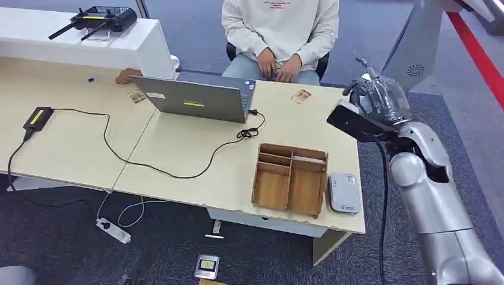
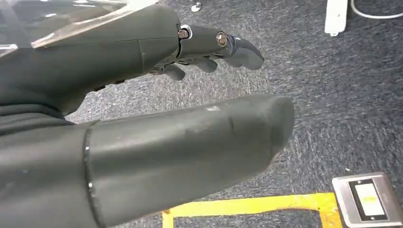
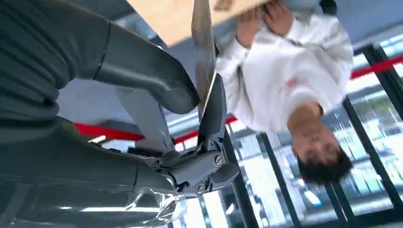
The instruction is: Pass the card to the sensor for recognition and then transmit it.
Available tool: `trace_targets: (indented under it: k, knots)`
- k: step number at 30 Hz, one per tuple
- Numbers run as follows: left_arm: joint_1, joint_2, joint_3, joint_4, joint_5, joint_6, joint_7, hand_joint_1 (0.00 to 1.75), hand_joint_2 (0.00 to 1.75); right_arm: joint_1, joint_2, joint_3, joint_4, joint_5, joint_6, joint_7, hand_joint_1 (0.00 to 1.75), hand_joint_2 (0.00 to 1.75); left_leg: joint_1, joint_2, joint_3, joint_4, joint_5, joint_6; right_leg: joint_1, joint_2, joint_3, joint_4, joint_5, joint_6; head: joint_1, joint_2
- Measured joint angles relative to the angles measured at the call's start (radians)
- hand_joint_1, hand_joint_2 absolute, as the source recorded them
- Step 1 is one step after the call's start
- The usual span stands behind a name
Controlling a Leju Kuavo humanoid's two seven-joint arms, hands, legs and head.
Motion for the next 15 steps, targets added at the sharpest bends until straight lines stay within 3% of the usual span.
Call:
trace_targets:
  k: [6, 15]
  knots:
    - [-0.002, -0.006, 0.002, 0.014, -0.015, 0.0, 0.0, 0.0, 0.0, -0.021, -0.021, -0.049, -0.059, 0.0, -0.001, 0.0, 1.75, 1.75, 0.0, 0.0, 0.0, 0.0, 0.0, 0.0, 0.0, 0.0, 0.0, 0.0, 0.0, 0.0, 0.0, 0.0]
    - [-0.005, -0.011, 0.002, 0.027, -0.033, -0.004, 0.001, 0.0, 0.0, -0.02, -0.015, -0.056, -0.067, 0.01, 0.022, -0.018, 1.75, 1.75, 0.0, 0.0, 0.0, 0.0, 0.0, 0.0, 0.0, 0.0, 0.0, 0.0, 0.0, 0.0, 0.0, 0.0]
